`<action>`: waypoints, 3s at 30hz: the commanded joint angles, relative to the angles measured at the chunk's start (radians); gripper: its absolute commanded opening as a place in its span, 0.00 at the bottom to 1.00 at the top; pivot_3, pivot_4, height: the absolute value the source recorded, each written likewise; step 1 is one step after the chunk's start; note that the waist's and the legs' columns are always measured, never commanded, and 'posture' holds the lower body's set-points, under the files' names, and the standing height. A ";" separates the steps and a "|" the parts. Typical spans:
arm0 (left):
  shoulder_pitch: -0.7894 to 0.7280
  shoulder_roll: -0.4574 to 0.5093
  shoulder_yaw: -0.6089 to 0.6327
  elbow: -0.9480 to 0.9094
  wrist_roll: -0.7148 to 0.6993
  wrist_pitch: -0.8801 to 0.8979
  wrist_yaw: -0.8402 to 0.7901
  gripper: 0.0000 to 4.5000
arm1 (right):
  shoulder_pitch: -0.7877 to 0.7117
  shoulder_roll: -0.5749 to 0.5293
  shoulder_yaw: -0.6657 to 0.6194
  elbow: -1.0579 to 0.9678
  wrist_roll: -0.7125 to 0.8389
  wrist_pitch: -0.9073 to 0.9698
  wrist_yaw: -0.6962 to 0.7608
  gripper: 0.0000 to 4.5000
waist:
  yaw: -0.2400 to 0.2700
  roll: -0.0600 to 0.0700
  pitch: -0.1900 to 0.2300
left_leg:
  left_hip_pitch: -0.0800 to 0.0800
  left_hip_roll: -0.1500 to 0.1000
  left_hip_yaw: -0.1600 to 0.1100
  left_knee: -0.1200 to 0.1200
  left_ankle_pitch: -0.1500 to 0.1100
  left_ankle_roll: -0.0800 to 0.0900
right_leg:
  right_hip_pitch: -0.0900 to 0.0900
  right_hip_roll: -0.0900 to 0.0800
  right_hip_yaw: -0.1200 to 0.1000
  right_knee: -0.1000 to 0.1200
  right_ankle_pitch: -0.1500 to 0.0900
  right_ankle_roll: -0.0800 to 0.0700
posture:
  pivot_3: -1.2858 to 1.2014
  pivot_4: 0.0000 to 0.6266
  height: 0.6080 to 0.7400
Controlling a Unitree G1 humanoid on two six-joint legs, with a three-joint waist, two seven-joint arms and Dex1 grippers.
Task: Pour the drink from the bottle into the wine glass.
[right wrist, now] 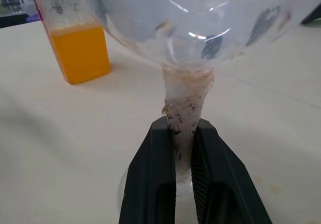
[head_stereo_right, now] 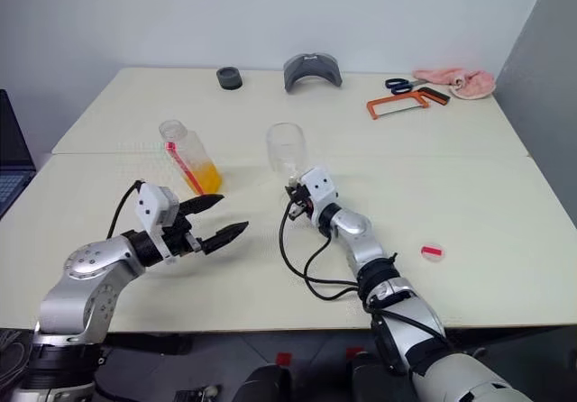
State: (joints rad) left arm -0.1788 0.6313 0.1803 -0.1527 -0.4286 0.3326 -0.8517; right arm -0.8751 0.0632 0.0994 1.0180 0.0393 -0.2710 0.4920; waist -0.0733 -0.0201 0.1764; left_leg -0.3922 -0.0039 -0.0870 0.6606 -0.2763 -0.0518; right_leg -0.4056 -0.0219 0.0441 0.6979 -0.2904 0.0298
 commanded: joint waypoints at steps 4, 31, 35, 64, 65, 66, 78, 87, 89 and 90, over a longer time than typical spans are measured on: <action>0.001 0.039 0.067 -0.111 -0.050 0.039 0.024 1.00 | -0.011 0.001 -0.008 0.030 -0.021 -0.049 0.006 0.03 | -0.001 0.000 0.000 | 0.000 0.000 0.000 0.000 0.000 0.000 | 0.000 0.001 0.000 0.000 0.000 0.000 | 0.52 0.24 1.00; -0.091 0.060 0.093 -0.183 -0.116 0.100 0.064 1.00 | 0.042 -0.002 -0.016 -0.023 -0.013 -0.060 0.036 0.99 | -0.008 0.000 0.000 | 0.000 0.000 0.000 0.000 0.000 0.000 | 0.000 0.001 0.000 0.000 0.000 0.000 | 0.52 0.24 1.00; -0.087 0.055 0.097 -0.197 -0.125 0.099 0.078 1.00 | 0.081 -0.024 -0.017 -0.081 -0.002 -0.049 0.062 0.99 | -0.007 0.000 0.000 | 0.000 0.000 0.000 0.000 0.000 0.000 | 0.000 0.001 0.000 0.000 0.000 0.000 | 0.52 0.24 1.00; 0.021 -0.155 0.111 0.106 0.099 -0.158 0.381 1.00 | 0.540 -0.462 0.069 -1.390 0.289 0.698 0.359 0.99 | 0.031 -0.001 0.000 | -0.001 0.000 -0.003 0.001 0.000 0.000 | 0.001 0.000 -0.002 -0.001 0.000 0.000 | 0.52 0.24 1.00; 0.002 -0.157 0.118 0.128 0.102 -0.157 0.396 1.00 | 0.536 -0.459 0.070 -1.397 0.296 0.714 0.349 0.99 | 0.032 -0.001 0.000 | -0.001 0.000 -0.002 0.001 0.000 0.000 | 0.001 0.000 -0.002 -0.001 0.000 0.000 | 0.52 0.24 1.00; -0.018 -0.157 0.122 0.149 0.104 -0.156 0.406 1.00 | 0.530 -0.455 0.071 -1.402 0.300 0.727 0.339 0.99 | 0.034 -0.002 0.000 | -0.001 0.000 -0.002 0.001 0.000 0.000 | 0.001 0.000 -0.002 -0.001 0.000 0.000 | 0.52 0.24 1.00; -0.205 -0.153 0.097 0.376 0.166 -0.212 0.442 1.00 | 0.482 -0.428 0.086 -1.426 0.329 0.793 0.278 0.99 | 0.035 -0.002 0.000 | -0.001 -0.002 -0.003 0.001 0.000 0.000 | 0.001 0.000 -0.003 -0.001 0.000 0.000 | 0.52 0.24 1.00; -0.298 -0.155 0.070 0.489 0.196 -0.256 0.428 1.00 | 0.471 -0.411 0.079 -1.449 0.359 0.832 0.238 0.99 | 0.036 -0.002 0.000 | -0.002 -0.002 -0.003 0.001 0.000 0.000 | 0.001 0.000 -0.003 -0.001 0.000 0.000 | 0.52 0.24 1.00; -0.332 -0.157 0.063 0.528 0.200 -0.265 0.428 1.00 | 0.470 -0.411 0.081 -1.451 0.360 0.833 0.237 0.99 | 0.037 -0.002 0.000 | -0.002 -0.002 -0.003 0.002 0.000 0.000 | 0.001 0.000 -0.003 -0.001 0.000 0.000 | 0.52 0.24 1.00; -0.349 -0.156 0.058 0.549 0.204 -0.272 0.427 1.00 | 0.470 -0.411 0.082 -1.452 0.360 0.833 0.237 0.99 | 0.037 -0.002 0.000 | -0.002 -0.002 -0.004 0.002 0.000 0.000 | 0.001 0.000 -0.004 -0.001 0.000 0.000 | 0.52 0.24 1.00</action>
State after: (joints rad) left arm -0.4956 0.4725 0.2416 0.3886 -0.2363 0.0951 -0.4249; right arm -0.3855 -0.3479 0.1893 -0.3879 0.3776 0.5629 0.7341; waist -0.0360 -0.0223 0.1759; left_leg -0.3942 -0.0061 -0.0903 0.6623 -0.2763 -0.0519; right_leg -0.4047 -0.0215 0.0406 0.6964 -0.2906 0.0301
